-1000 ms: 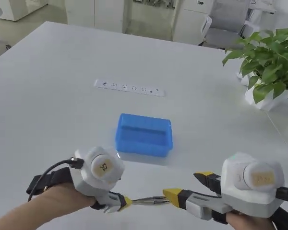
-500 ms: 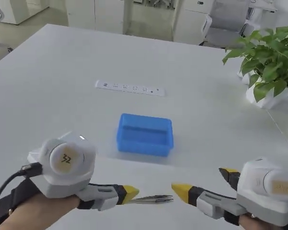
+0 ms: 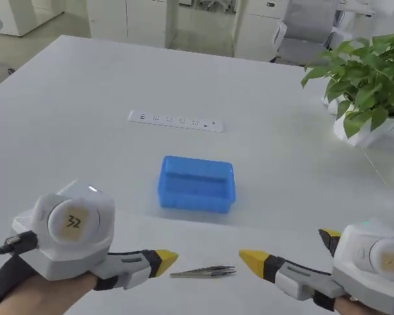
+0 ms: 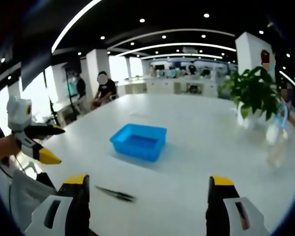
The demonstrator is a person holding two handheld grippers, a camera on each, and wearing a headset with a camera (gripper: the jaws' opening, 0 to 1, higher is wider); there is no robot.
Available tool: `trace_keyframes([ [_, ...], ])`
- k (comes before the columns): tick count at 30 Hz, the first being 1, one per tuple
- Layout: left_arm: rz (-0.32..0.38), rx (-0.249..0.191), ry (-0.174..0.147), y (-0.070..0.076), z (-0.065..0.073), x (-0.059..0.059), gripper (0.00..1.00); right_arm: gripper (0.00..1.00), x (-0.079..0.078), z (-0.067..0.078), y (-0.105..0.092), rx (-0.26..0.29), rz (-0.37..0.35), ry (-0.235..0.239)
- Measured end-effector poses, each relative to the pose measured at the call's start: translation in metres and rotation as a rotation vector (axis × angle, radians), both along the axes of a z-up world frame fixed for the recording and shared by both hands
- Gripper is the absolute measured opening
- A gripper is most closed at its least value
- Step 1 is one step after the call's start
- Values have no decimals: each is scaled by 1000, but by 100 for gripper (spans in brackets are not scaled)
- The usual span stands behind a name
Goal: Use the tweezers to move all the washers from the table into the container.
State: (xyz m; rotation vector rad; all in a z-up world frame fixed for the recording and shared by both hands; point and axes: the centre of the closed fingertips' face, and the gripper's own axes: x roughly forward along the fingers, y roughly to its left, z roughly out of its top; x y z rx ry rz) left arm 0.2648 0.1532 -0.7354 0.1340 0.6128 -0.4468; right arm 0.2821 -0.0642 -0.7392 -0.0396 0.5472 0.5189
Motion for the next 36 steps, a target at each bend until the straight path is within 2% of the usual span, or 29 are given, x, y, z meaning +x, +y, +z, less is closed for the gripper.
trace_keyframes([
  [11,20,-8,-2,4,3,-3,99,99,-2,-3,-3,1,-12,15],
  [16,11,17,-5,3,2,-6,99,99,-6,-4,-6,3,-16,16],
  [19,9,12,3,2,1,-7,99,99,-7,-4,-6,11,-21,16],
  [25,12,25,-4,4,2,-9,99,99,-10,-5,-5,-7,-5,20],
  [29,19,10,-7,4,5,-10,99,99,-10,-6,-4,-9,-2,22],
  [33,28,8,-5,6,5,-14,99,98,-8,-7,-6,-44,7,15],
  [36,32,8,-6,7,6,-16,99,97,-6,-6,-6,-44,9,14],
])
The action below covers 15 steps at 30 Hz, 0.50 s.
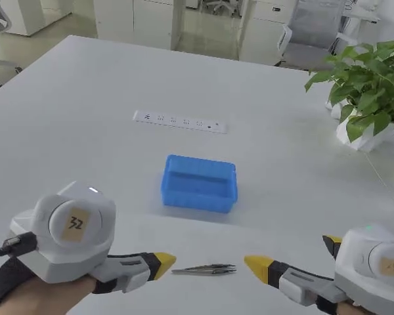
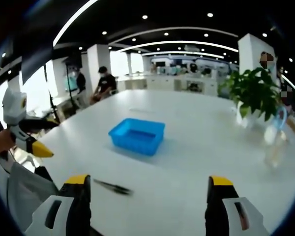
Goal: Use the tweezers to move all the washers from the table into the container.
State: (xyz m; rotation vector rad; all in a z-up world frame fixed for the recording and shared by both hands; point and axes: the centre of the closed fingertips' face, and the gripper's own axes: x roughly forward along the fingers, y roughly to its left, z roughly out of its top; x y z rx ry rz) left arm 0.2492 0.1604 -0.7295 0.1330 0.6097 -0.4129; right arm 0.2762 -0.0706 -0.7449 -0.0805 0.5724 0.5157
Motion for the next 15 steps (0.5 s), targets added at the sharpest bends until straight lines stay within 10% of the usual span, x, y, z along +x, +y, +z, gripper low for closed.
trace_keyframes([
  [15,48,36,-12,5,5,-4,99,97,3,-4,10,18,54,5],
])
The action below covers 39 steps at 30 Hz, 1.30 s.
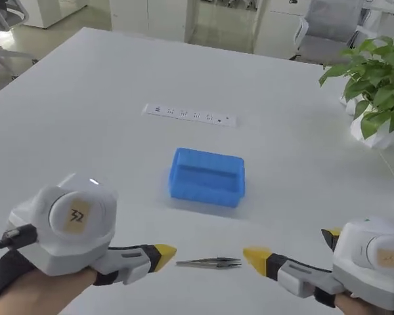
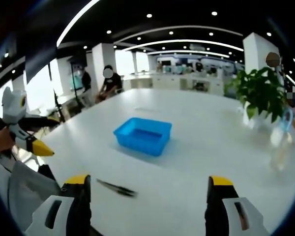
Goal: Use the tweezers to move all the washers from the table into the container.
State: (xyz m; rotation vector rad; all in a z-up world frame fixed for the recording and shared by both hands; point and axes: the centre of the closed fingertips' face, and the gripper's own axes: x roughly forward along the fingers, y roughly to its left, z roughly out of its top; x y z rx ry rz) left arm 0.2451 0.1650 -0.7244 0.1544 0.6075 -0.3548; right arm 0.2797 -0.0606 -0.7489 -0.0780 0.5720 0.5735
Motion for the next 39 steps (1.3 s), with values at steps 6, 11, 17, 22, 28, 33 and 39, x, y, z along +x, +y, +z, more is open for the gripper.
trace_keyframes([
  [6,10,5,-3,-4,0,1,99,98,2,-6,-2,-3,32,10],
  [11,23,-8,-8,-7,2,0,99,98,4,-2,-3,4,48,6],
  [17,58,9,-2,-9,4,0,99,97,5,-1,-3,14,75,21],
  [22,84,6,19,-11,-3,-1,99,97,5,0,0,24,101,21],
  [28,111,17,19,-13,0,-3,99,97,9,-5,0,34,133,34],
  [33,123,39,26,-16,-2,-3,97,97,15,-6,-6,55,136,44],
  [39,120,61,28,-13,-6,2,97,97,20,-4,-6,55,145,36],
])
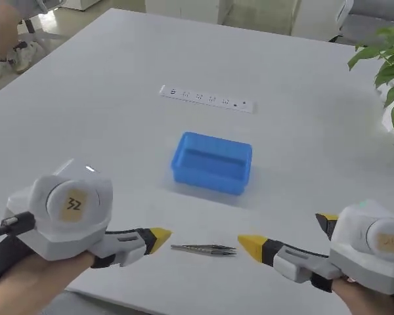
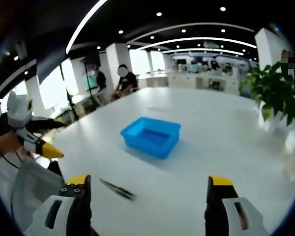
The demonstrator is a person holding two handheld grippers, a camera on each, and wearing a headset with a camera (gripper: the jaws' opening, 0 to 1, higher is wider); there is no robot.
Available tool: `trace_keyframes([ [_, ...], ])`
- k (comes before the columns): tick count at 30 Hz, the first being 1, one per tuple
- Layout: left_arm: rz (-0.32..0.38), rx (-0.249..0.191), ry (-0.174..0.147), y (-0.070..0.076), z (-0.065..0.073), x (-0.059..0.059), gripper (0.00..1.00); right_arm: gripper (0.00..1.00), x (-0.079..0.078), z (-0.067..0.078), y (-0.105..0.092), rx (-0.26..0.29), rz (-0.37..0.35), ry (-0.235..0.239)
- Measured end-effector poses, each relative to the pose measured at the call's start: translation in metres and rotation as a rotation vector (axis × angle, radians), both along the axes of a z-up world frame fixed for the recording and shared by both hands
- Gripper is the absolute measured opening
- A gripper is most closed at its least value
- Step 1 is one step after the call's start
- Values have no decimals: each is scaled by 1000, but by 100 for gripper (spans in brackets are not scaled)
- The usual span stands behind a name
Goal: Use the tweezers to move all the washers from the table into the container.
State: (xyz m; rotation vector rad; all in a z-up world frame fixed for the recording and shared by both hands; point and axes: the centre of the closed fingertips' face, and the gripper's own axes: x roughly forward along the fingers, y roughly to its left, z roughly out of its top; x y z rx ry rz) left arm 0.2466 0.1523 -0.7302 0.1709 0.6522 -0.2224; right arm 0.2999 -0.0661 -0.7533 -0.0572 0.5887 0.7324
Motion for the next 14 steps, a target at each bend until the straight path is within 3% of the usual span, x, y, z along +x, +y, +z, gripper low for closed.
trace_keyframes([
  [14,-28,1,-22,4,0,1,98,96,-3,7,4,-14,-12,-27],
])
